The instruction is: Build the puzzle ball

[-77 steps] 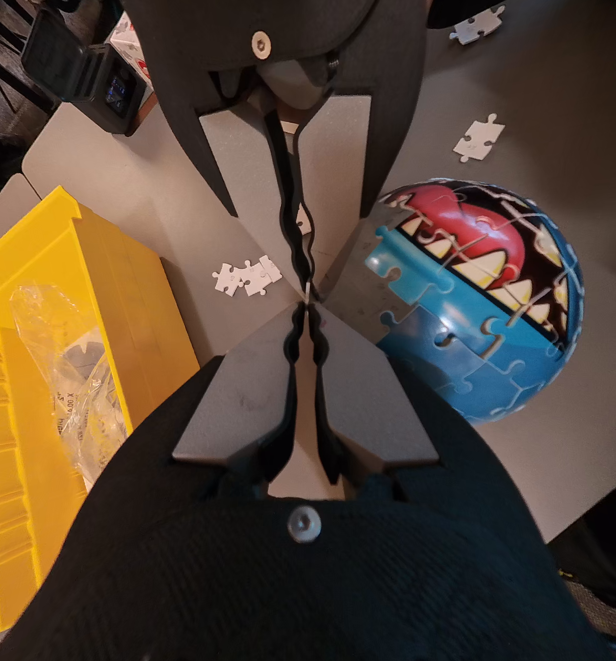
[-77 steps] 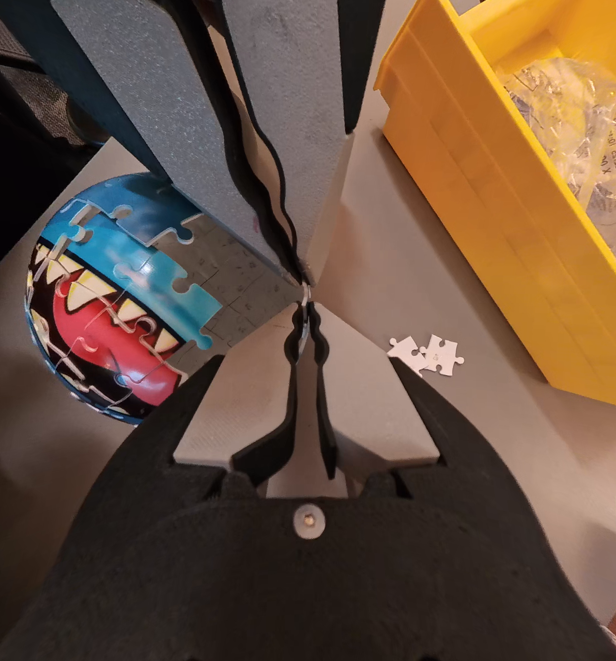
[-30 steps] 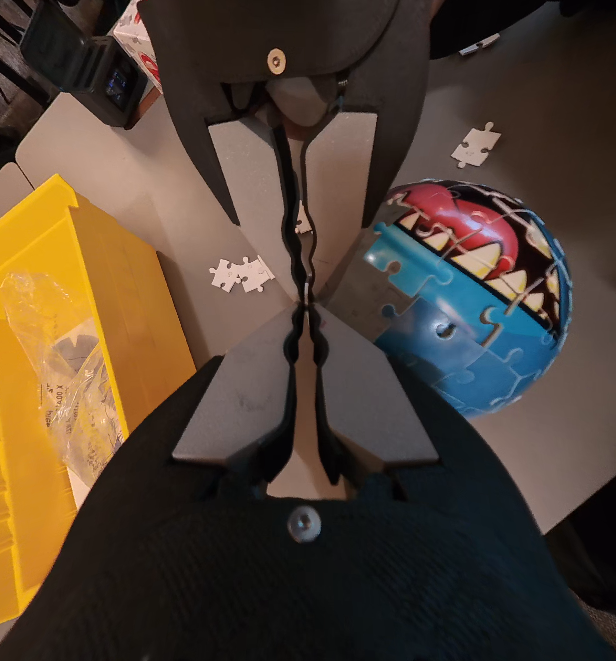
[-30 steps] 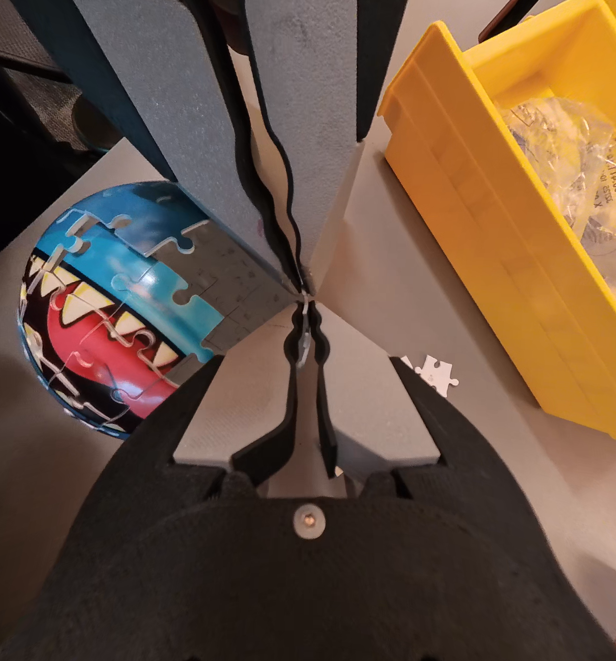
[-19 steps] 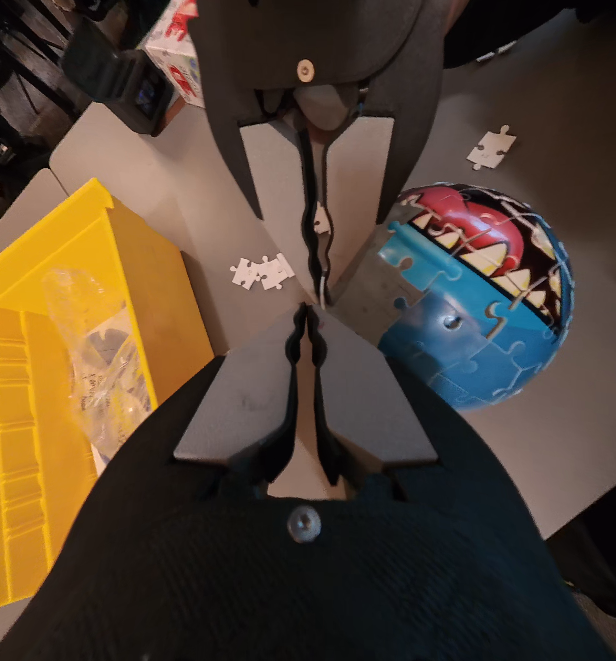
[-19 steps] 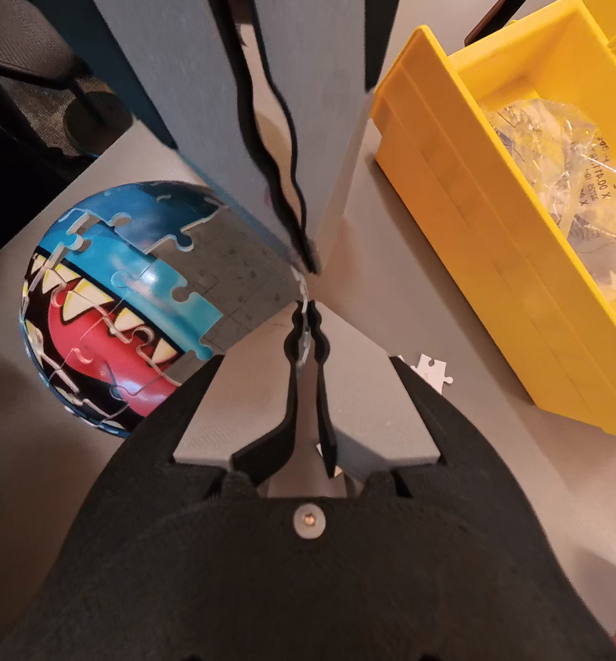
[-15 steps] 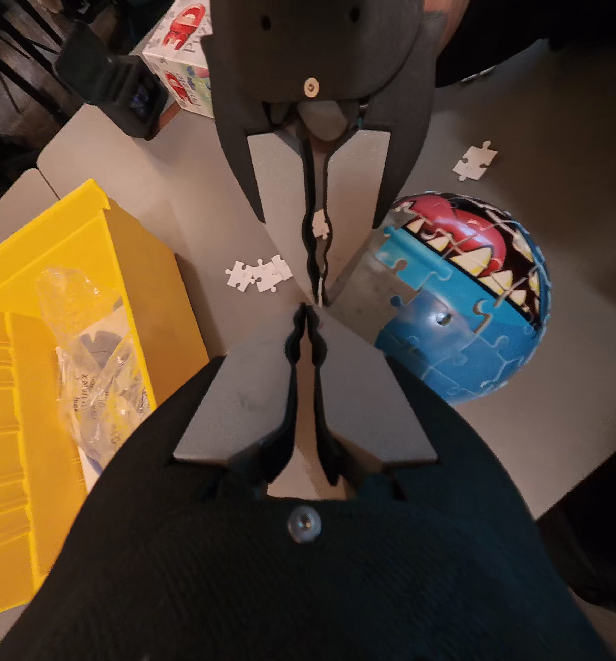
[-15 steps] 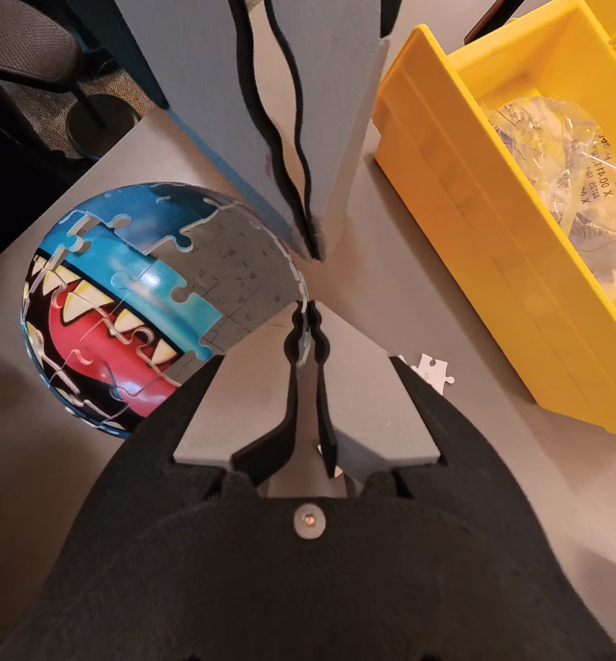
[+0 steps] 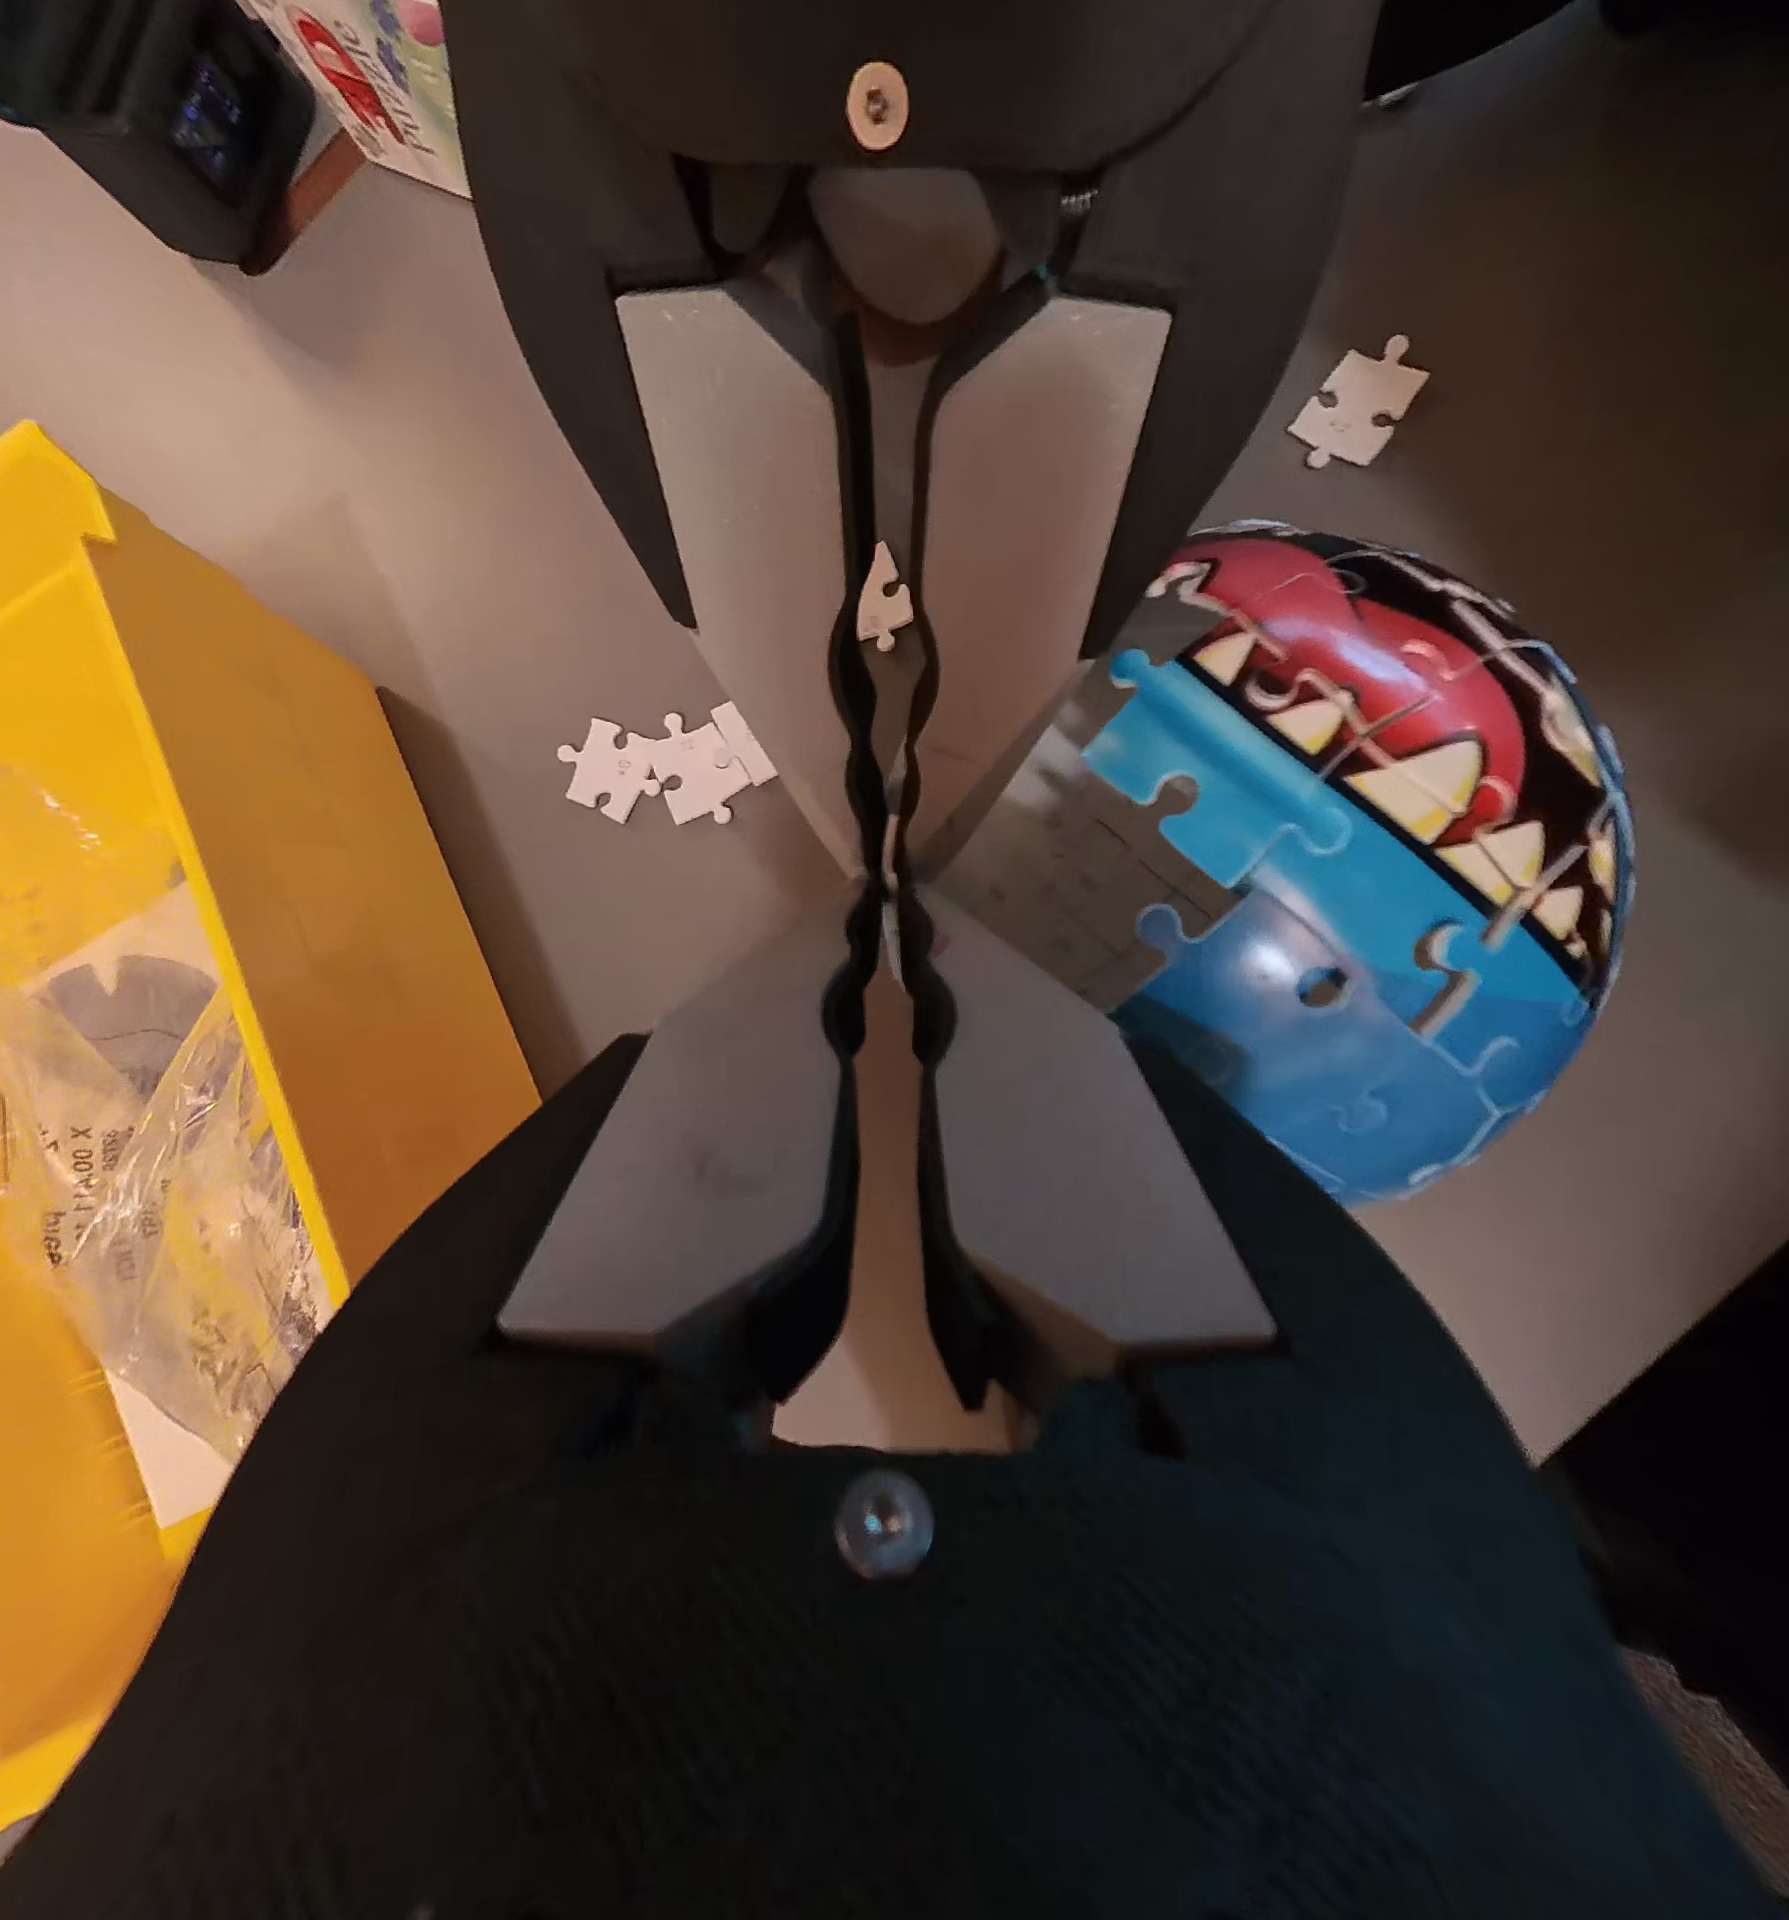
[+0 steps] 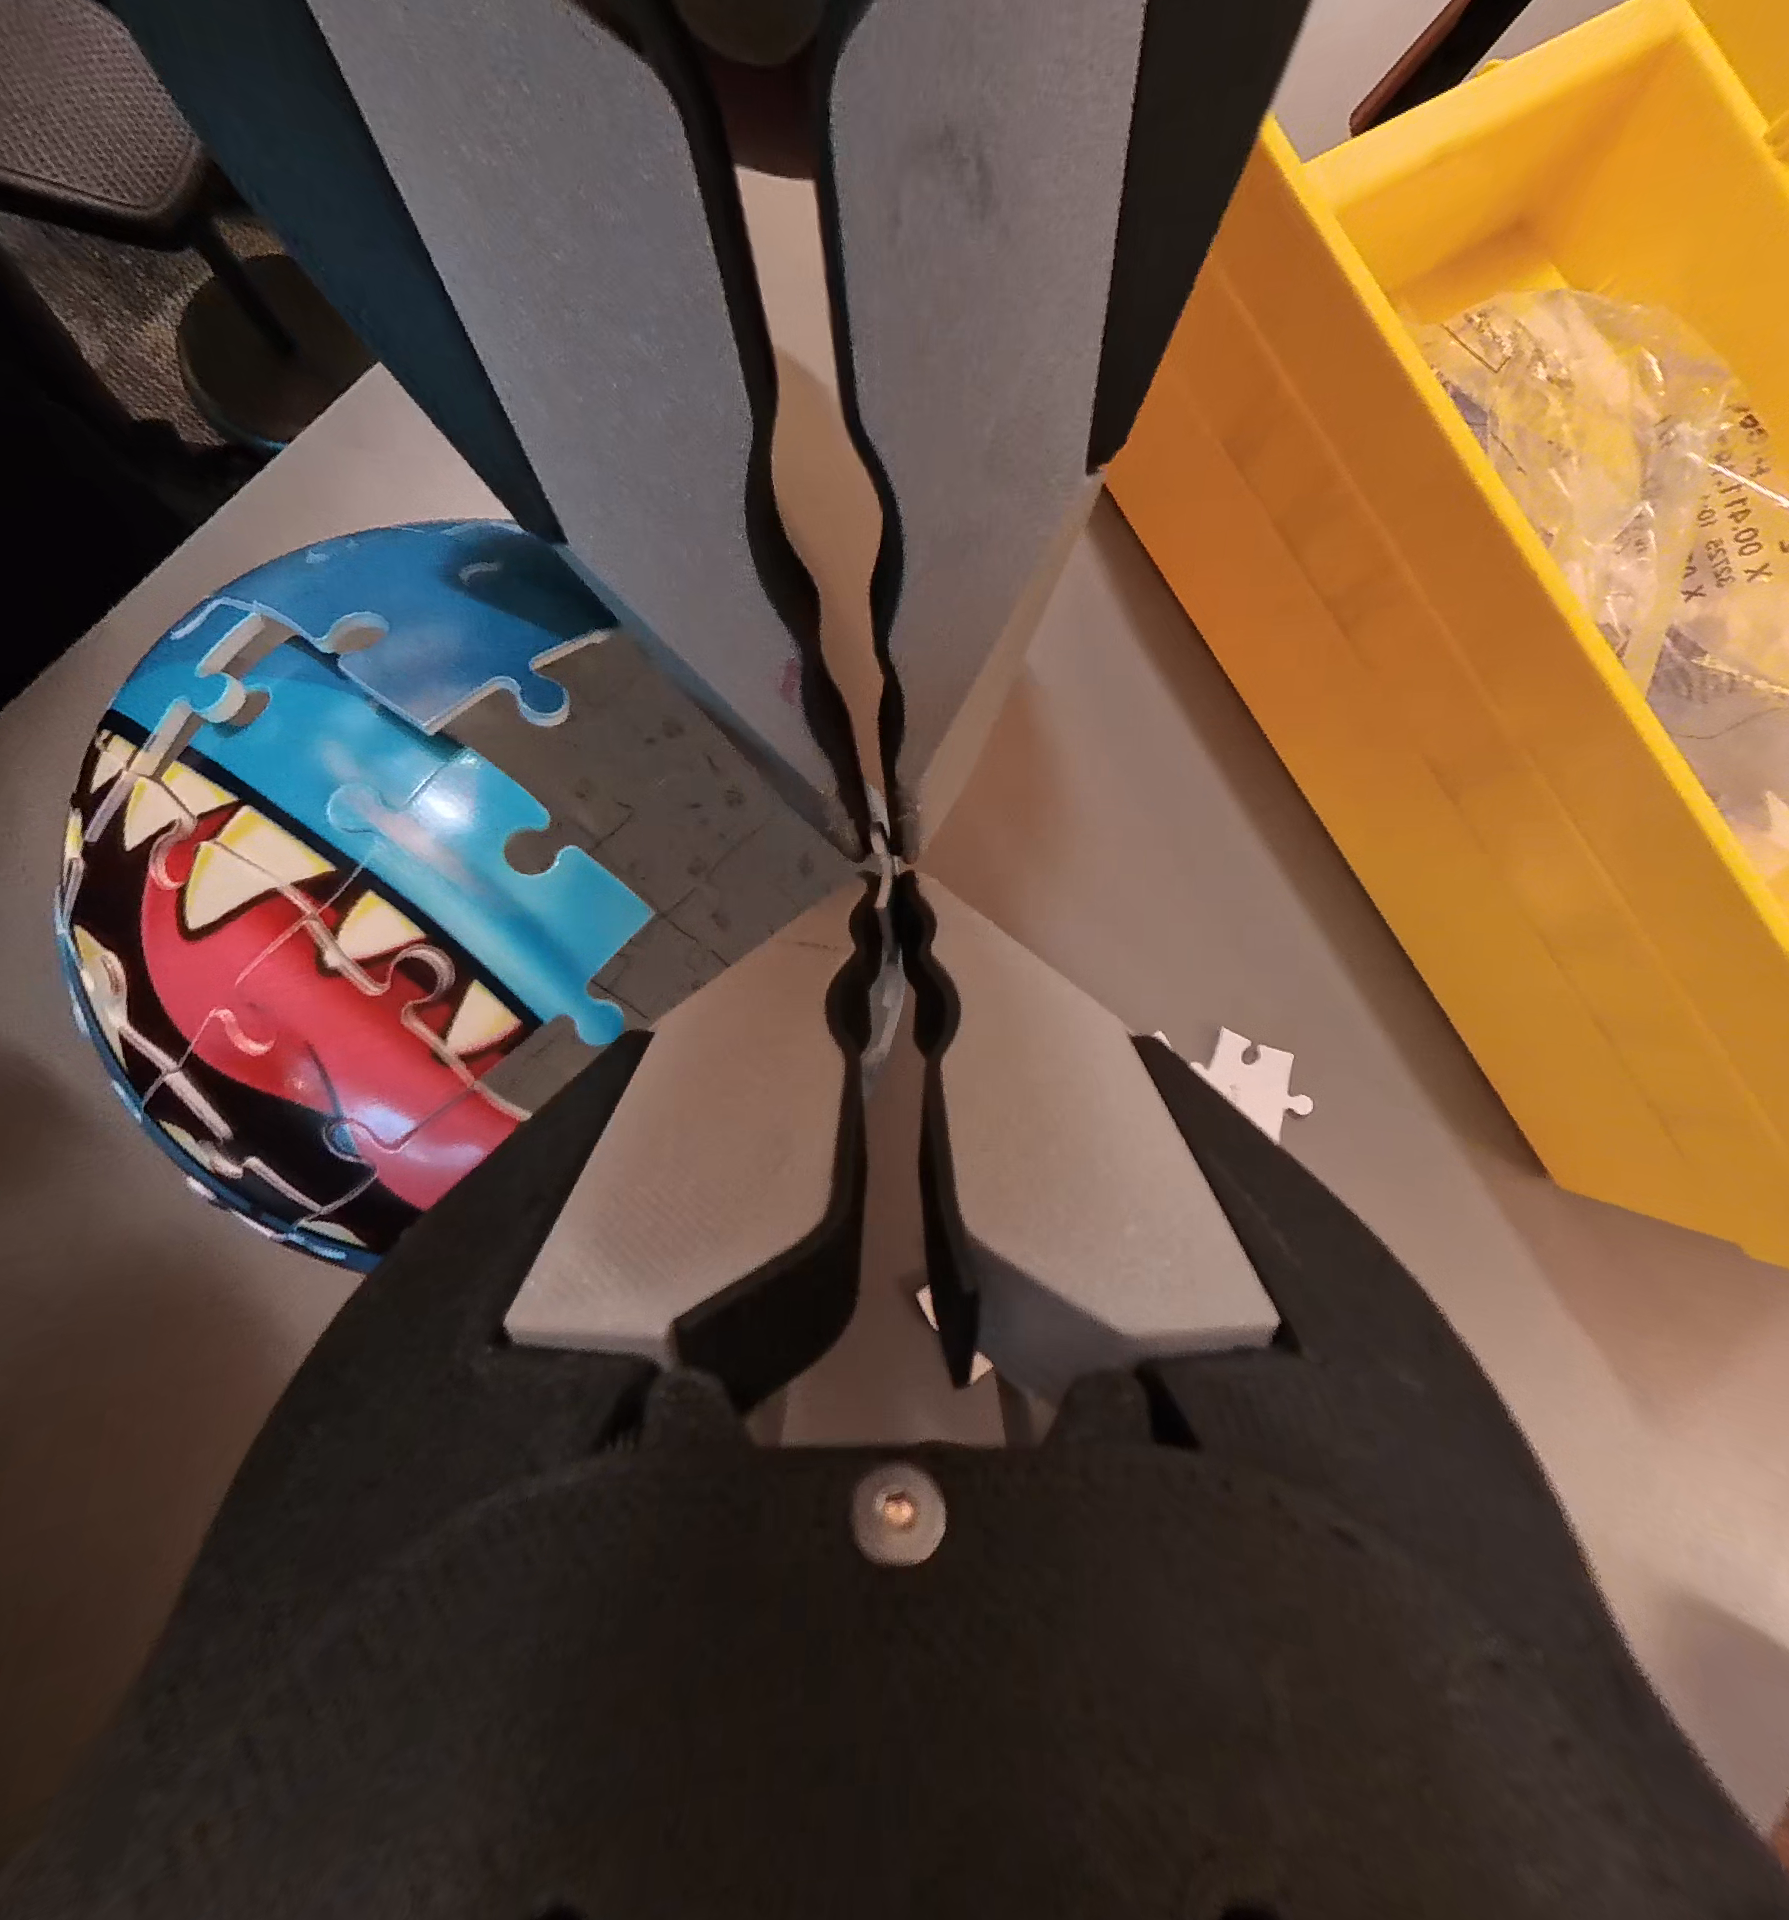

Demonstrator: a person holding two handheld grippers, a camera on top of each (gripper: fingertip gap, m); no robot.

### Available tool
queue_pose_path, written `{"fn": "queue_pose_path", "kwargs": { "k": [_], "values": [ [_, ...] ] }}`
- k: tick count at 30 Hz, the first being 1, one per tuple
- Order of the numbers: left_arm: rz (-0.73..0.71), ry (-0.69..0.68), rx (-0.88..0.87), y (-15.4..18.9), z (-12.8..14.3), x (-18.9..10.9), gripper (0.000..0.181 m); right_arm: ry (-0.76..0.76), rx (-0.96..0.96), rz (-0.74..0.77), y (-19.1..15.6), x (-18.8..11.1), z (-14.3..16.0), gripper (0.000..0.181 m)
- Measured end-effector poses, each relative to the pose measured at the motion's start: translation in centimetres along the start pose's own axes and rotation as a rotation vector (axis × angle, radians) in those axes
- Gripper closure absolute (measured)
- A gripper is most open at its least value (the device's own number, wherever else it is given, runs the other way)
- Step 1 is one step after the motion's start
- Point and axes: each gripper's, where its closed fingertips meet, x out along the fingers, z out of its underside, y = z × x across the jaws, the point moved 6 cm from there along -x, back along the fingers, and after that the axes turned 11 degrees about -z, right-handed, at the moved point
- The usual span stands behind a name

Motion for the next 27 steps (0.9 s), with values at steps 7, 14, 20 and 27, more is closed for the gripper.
{"fn": "queue_pose_path", "kwargs": {
  "k": [7,14,20,27],
  "values": [
    [-0.013,-0.001,0.001,0.02,0.00,-0.07,0.181,0.021,0.012,-0.018,0.06,-0.04,0.00,0.181],
    [-0.023,-0.012,0.019,0.23,0.11,0.02,0.181,0.011,0.020,-0.016,0.04,-0.19,0.13,0.174],
    [-0.041,-0.001,0.015,0.05,0.10,-0.16,0.181,0.027,0.009,-0.007,-0.01,-0.88,-0.04,0.181],
    [-0.051,0.012,0.012,-0.08,0.01,-0.25,0.181,0.015,0.020,-0.007,0.15,-0.40,0.08,0.176]
  ]
}}
